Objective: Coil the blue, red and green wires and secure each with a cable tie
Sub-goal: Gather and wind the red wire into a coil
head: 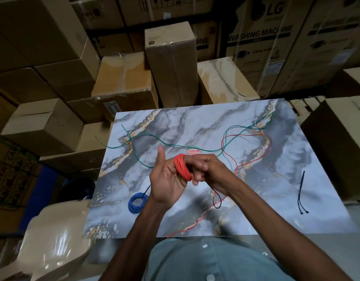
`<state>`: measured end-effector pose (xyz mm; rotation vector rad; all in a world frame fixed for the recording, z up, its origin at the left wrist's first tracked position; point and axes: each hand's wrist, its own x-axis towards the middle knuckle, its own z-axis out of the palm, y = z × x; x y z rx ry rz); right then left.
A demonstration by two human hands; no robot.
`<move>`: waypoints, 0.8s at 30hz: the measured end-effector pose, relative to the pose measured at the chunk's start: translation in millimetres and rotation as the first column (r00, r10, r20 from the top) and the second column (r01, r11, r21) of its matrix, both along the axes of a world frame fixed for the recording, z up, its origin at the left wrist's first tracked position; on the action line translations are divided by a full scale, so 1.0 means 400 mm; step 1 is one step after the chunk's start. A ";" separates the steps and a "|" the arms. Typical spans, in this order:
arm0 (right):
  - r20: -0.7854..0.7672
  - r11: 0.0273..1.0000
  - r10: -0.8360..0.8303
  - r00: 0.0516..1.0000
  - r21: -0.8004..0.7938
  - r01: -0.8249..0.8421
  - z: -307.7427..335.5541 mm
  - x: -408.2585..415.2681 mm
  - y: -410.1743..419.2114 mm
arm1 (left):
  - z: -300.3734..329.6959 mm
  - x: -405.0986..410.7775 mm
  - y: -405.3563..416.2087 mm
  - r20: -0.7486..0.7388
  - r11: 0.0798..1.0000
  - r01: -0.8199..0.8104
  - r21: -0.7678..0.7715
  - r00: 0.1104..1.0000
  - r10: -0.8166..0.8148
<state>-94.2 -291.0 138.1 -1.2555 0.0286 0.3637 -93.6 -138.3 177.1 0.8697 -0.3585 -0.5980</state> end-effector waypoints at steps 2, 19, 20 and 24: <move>-0.068 1.000 0.009 0.998 0.001 -0.009 -0.020 -0.015 0.005 | 0.012 0.012 0.003 -0.048 0.997 -0.049 -0.067 0.998 0.046; 0.032 0.858 0.220 0.975 -0.482 -0.178 0.093 -0.070 -0.069 | -0.048 0.055 0.034 0.004 0.958 -0.256 0.129 0.966 0.258; 0.047 0.827 0.247 0.968 -0.531 -0.185 0.100 -0.068 -0.070 | -0.052 0.054 0.032 0.012 0.956 -0.257 0.140 0.966 0.258; 0.064 0.698 0.354 0.933 -0.683 -0.218 0.123 -0.063 -0.063 | -0.063 0.052 0.021 0.077 0.934 -0.271 0.233 0.963 0.260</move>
